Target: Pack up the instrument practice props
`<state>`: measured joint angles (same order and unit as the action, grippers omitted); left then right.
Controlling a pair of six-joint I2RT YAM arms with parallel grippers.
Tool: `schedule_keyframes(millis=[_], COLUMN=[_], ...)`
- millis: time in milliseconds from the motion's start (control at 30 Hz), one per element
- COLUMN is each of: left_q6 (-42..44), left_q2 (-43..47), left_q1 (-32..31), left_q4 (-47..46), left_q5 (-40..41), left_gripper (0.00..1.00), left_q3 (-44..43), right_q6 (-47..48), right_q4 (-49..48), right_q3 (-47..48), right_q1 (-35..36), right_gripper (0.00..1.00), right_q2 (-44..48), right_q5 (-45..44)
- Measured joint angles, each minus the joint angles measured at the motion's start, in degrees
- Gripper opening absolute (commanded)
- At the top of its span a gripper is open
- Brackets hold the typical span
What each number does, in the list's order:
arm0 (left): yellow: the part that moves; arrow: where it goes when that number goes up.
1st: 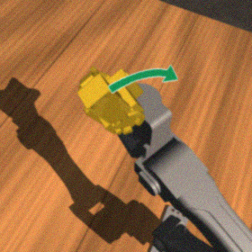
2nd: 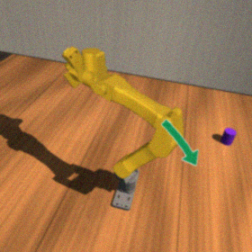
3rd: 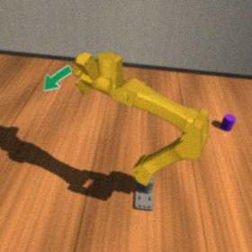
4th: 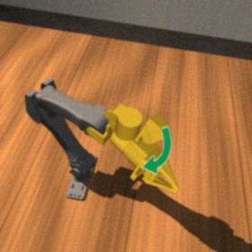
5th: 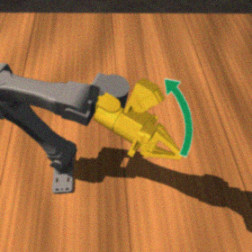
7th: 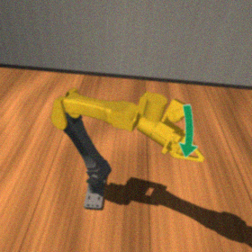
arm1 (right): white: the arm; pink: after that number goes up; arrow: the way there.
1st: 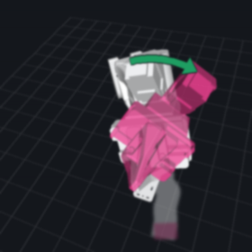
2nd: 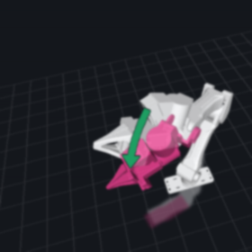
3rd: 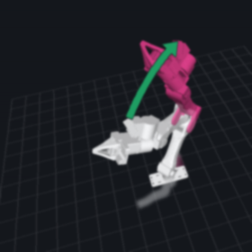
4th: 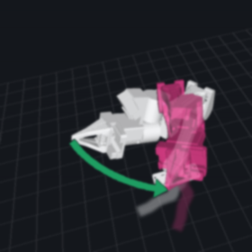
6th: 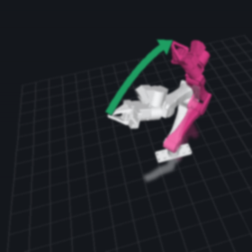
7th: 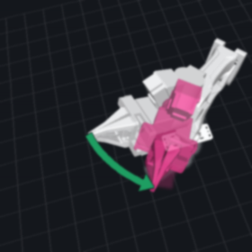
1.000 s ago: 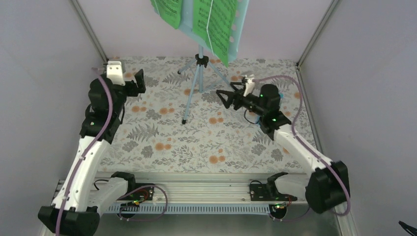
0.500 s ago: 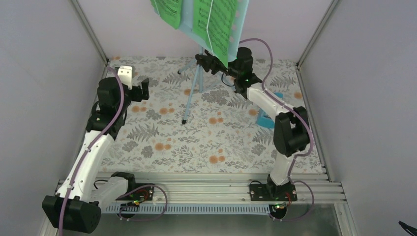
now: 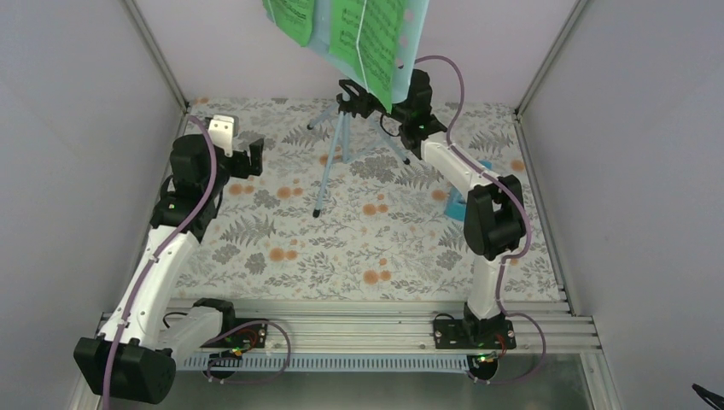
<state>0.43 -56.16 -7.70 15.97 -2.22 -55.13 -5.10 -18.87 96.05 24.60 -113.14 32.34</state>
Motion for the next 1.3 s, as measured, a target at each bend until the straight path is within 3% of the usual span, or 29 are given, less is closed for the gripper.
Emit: schedule_keyframes(millis=[367, 633, 767, 1000, 1100, 1200, 1300], left_q6=[0.46, -0.20, -2.25, -5.46, -5.51, -5.46, -5.38], left_q2=[-0.07, -0.52, -1.01, -1.70, -2.62, -4.94, -5.66], left_q1=[0.07, -0.50, -3.34, -11.34, -12.04, -12.09, -13.49], left_q4=[-1.14, -4.61, -8.70, -18.25, -22.82, -25.97, -28.50], left_q5=[-4.74, -20.81, -28.50, -33.05, -34.47, -35.98, -36.48], left_gripper=[1.00, 0.92, 0.87, 0.81, 0.76, 0.74, 0.74], left_q3=[1.01, 2.19, 4.52, 13.03, 16.85, 17.22, 17.22], right_q6=[4.17, 11.91, 17.25, 22.84, 23.76, 24.28, 24.02], right_q4=[1.03, 12.31, 19.17, 25.18, 26.23, 26.71, 26.10], right_q3=[-1.09, -4.13, -4.98, -6.80, -8.07, -9.70, -12.02], right_q1=[0.07, 0.20, 0.46, 0.39, 0.39, 0.39, 0.33], right_gripper=[0.04, 0.04, 0.04, 0.04, 0.04, 0.11, 0.26], right_q2=[1.09, 7.13, 9.66, 12.39, 13.86, 15.47, 17.57], right_q5=[10.91, 26.62, 31.67, 36.13, 36.26, 35.74, 34.21])
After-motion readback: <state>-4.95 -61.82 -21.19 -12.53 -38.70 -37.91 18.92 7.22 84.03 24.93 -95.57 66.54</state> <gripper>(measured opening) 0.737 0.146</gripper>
